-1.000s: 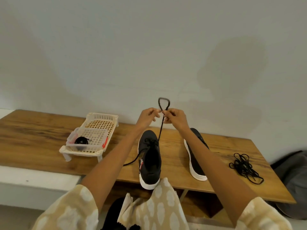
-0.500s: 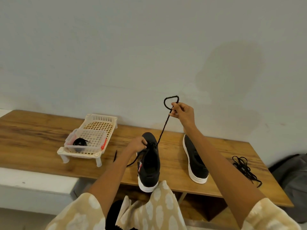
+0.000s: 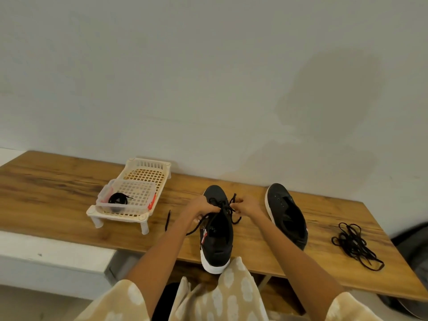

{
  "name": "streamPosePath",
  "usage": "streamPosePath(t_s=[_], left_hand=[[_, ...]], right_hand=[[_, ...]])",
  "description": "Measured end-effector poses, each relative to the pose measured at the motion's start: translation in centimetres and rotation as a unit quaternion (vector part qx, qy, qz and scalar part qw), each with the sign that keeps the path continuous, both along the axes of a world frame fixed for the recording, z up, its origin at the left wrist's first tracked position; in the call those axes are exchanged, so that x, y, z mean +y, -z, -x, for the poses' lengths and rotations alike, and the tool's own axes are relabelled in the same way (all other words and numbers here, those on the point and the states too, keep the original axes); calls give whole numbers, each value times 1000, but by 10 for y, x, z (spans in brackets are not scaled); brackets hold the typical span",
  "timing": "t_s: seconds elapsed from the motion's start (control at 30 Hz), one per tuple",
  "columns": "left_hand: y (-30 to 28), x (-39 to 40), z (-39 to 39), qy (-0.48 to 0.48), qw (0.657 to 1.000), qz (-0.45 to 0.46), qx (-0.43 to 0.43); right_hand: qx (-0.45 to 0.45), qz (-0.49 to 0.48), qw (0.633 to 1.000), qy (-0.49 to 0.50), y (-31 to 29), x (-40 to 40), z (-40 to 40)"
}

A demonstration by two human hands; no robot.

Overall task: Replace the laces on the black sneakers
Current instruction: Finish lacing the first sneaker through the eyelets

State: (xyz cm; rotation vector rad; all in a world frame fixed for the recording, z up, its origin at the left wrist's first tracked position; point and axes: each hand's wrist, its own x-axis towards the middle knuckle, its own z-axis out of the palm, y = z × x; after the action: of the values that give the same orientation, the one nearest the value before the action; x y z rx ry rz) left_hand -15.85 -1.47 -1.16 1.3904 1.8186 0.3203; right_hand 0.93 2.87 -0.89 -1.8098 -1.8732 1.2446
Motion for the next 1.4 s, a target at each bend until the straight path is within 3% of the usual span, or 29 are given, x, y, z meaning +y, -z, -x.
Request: streamPosePath(t_s=[0.23, 0.33, 0.43, 0.53, 0.87, 1.1, 1.4], left_hand=[[-26, -1, -2, -21, 999, 10, 43], [-20, -3, 2, -60, 998, 7, -20], [-9, -12, 10, -128, 981, 17, -143], [1, -20, 19, -167, 957, 30, -235], [14, -23, 26, -168, 947, 5, -272], [16, -24, 23, -149, 955, -38, -256], [30, -31, 23, -99, 958, -117, -241]], right_hand=[[116, -36, 992, 39, -7, -2, 6], [153, -63, 986, 14, -18, -5, 17], [56, -86, 988, -113, -24, -10, 27], [-86, -147, 964, -205, -18, -17, 35], [-228, -242, 910, -246, -7, -20, 52], [-252, -262, 899, -244, -2, -22, 56], [-147, -214, 925, -276, -1, -19, 48]])
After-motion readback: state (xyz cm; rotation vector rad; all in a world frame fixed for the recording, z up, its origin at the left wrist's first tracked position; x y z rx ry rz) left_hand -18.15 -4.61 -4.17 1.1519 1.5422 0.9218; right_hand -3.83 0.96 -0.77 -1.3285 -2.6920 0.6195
